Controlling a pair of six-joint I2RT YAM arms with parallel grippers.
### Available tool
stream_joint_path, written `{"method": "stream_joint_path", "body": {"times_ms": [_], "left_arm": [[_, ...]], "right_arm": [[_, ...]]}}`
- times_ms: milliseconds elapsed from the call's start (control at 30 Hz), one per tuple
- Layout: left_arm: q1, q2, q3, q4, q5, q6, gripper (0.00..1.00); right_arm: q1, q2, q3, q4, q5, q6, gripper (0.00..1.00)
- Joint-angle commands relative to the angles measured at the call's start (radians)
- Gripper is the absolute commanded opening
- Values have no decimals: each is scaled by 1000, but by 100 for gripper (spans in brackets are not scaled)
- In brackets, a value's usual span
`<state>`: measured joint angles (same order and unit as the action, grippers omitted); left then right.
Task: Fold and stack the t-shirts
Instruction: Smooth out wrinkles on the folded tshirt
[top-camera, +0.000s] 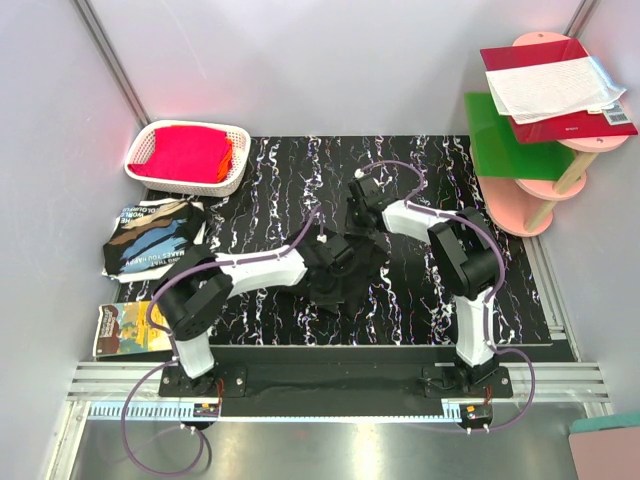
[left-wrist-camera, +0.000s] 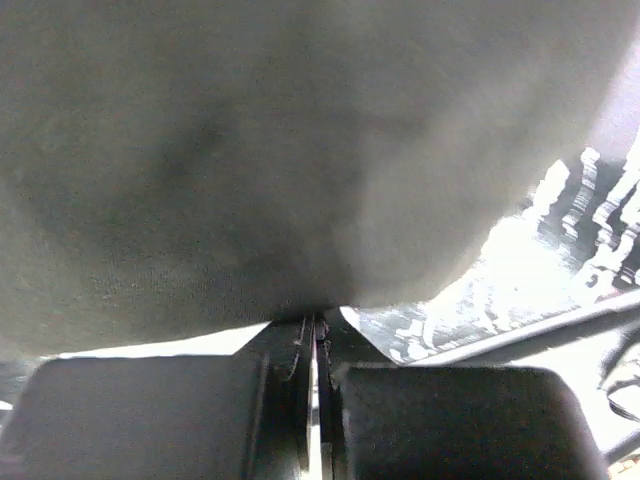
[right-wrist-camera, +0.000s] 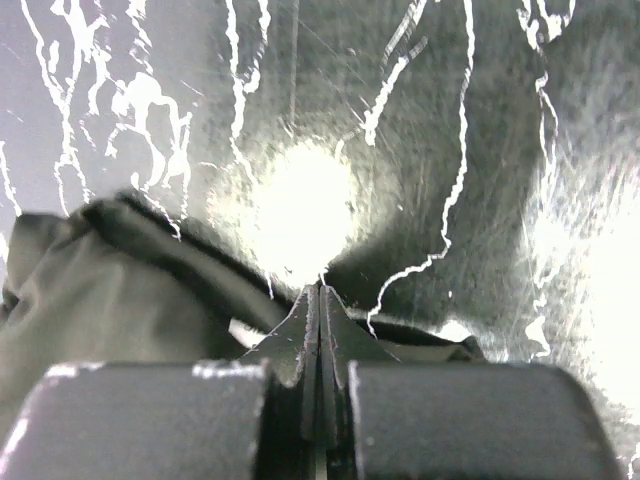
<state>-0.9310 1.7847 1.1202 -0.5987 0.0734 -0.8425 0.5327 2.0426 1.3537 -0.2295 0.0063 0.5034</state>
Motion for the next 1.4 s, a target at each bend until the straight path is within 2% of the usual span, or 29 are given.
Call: {"method": "stream_joint_path", "body": {"times_ms": [0, 133, 200, 233, 267, 333, 367, 433, 533, 567, 633, 667, 767, 933, 1033, 1100, 1200, 1367], "left_arm": [[8, -96, -19, 42, -3, -69, 0], [6, -237, -42, 20, -43, -21, 0], [8, -333, -28, -4, -70, 29, 11], [9, -365, -23, -13, -101, 43, 38], [12, -422, -17, -29, -124, 55, 59], [47, -482, -23, -48, -190, 83, 93], [72, -493, -36, -52, -201, 94, 99], [168, -499, -59, -56, -204, 103, 99], [292, -454, -100, -53, -221, 134, 87], [319, -435, -100, -53, -228, 154, 53], [375, -382, -91, -59, -244, 161, 6], [392, -363, -76, -65, -259, 163, 0], [448, -262, -13, -110, -282, 166, 0], [471, -43, 139, -235, -360, 174, 0], [471, 47, 173, -236, -324, 186, 0], [469, 90, 175, -213, -242, 189, 0], [452, 96, 150, -182, -181, 183, 0], [400, 47, 75, -145, -173, 158, 0]], "right_arm": [[-2, -8, 61, 12, 16, -68, 0], [-3, -137, 29, 13, 144, -127, 0], [-4, -229, -5, 12, 210, -147, 0], [-4, -261, -17, 10, 228, -158, 0], [-4, -294, -48, 7, 244, -157, 0], [-5, -372, -89, -28, 265, -138, 0], [-8, -389, -99, -51, 270, -125, 0], [-13, -413, -119, -117, 255, -80, 0], [-25, -423, -215, -152, 202, -11, 0], [-28, -423, -238, -159, 186, 7, 0], [-31, -427, -304, -157, 147, 36, 0], [-31, -429, -323, -157, 138, 47, 0], [-31, -435, -383, -171, 112, 81, 0], [-33, -450, -453, -185, 47, 104, 0], [-33, -446, -467, -185, 52, 98, 0], [-34, -418, -461, -174, 58, 95, 0], [-34, -360, -423, -147, 57, 86, 0], [-33, -239, -351, -82, 35, 58, 0]]}}
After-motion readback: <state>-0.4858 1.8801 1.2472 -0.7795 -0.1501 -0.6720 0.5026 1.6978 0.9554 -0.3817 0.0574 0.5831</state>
